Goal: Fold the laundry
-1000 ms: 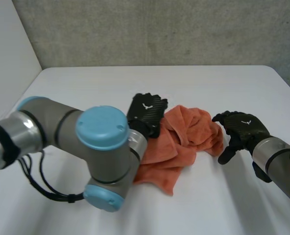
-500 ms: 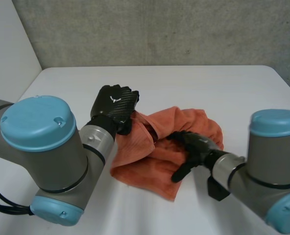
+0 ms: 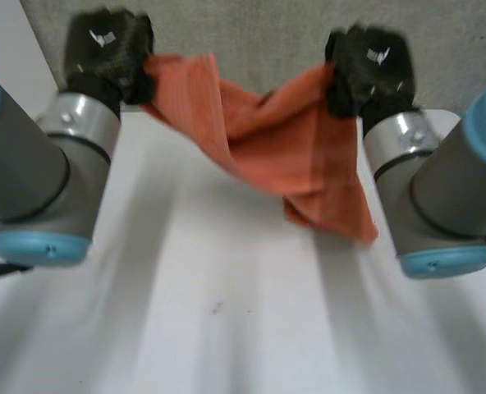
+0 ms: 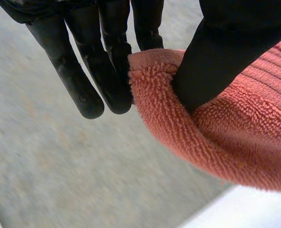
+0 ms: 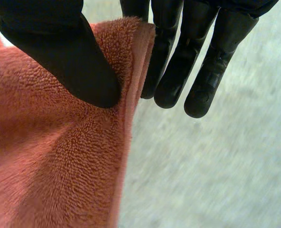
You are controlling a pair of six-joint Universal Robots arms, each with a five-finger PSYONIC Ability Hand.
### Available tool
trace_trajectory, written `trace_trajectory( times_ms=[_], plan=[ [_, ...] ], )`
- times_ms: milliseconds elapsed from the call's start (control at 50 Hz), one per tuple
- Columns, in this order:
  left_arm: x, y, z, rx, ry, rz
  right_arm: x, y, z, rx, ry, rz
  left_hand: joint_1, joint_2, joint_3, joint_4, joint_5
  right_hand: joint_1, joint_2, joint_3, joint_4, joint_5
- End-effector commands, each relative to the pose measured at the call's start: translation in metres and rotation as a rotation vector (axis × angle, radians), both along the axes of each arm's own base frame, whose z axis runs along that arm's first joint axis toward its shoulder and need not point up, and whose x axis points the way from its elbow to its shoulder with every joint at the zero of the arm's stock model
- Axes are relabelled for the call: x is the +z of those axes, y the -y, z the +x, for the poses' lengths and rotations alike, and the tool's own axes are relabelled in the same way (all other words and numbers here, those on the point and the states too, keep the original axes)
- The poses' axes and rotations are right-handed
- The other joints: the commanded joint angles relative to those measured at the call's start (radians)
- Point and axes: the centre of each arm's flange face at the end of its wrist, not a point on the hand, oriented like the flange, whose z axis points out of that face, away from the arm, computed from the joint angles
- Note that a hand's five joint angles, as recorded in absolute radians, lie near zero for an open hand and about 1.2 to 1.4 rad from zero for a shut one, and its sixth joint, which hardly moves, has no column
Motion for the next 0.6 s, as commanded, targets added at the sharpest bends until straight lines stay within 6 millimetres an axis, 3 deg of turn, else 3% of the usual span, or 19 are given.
trace_trajectory(
  times_ms=[20, 80, 140, 180, 240, 340, 480, 540, 600],
  plan=[
    [0.009, 0.005, 0.000, -0.006, -0.019, -0.041, -0.036, -0.051, -0.010, 0.131, -0.322, 0.272, 0.273, 0.200, 0.208, 0.204, 0.273, 0.423, 0.226, 0.221, 0.209, 0.256],
    [0.001, 0.003, -0.001, -0.029, 0.000, -0.023, -0.073, -0.086, -0.017, 0.247, -0.479, 0.521, 0.273, 0.200, 0.208, 0.204, 0.273, 0.423, 0.226, 0.221, 0.209, 0.256],
    [-0.007, 0.001, -0.003, -0.061, 0.021, -0.006, -0.089, -0.106, -0.021, 0.318, -0.551, 0.674, 0.273, 0.200, 0.208, 0.204, 0.273, 0.395, 0.198, 0.193, 0.181, 0.228],
    [-0.010, 0.000, -0.004, -0.073, 0.028, 0.002, -0.096, -0.109, -0.019, 0.352, -0.562, 0.733, 0.273, 0.200, 0.208, 0.204, 0.273, -0.082, -0.278, -0.284, -0.296, -0.249],
    [-0.012, 0.000, -0.004, -0.075, 0.030, 0.006, -0.093, -0.099, -0.014, 0.350, -0.524, 0.688, 0.273, 0.200, 0.208, 0.204, 0.273, -0.798, -0.994, -1.000, -1.012, -0.965],
    [-0.019, -0.005, -0.004, -0.083, 0.043, 0.032, -0.083, -0.079, -0.008, 0.300, -0.394, 0.608, 0.273, 0.200, 0.208, 0.204, 0.273, -0.799, -0.995, -1.001, -1.013, -0.966],
    [-0.014, -0.021, 0.003, -0.087, 0.042, 0.029, -0.080, -0.047, -0.018, 0.209, -0.183, 0.609, 0.273, 0.200, 0.208, 0.204, 0.273, -0.789, -0.985, -0.991, -1.002, -0.956],
    [-0.011, -0.028, 0.006, -0.090, 0.042, 0.026, -0.082, -0.043, -0.014, 0.212, -0.136, 0.622, 0.273, 0.200, 0.208, 0.204, 0.273, -0.789, -0.985, -0.991, -1.002, -0.956],
    [-0.007, -0.041, 0.010, -0.096, 0.039, 0.019, -0.098, -0.034, -0.009, 0.210, -0.100, 0.665, 0.273, 0.200, 0.208, 0.204, 0.273, -0.794, -0.991, -0.996, -1.008, -0.962]
  ],
)
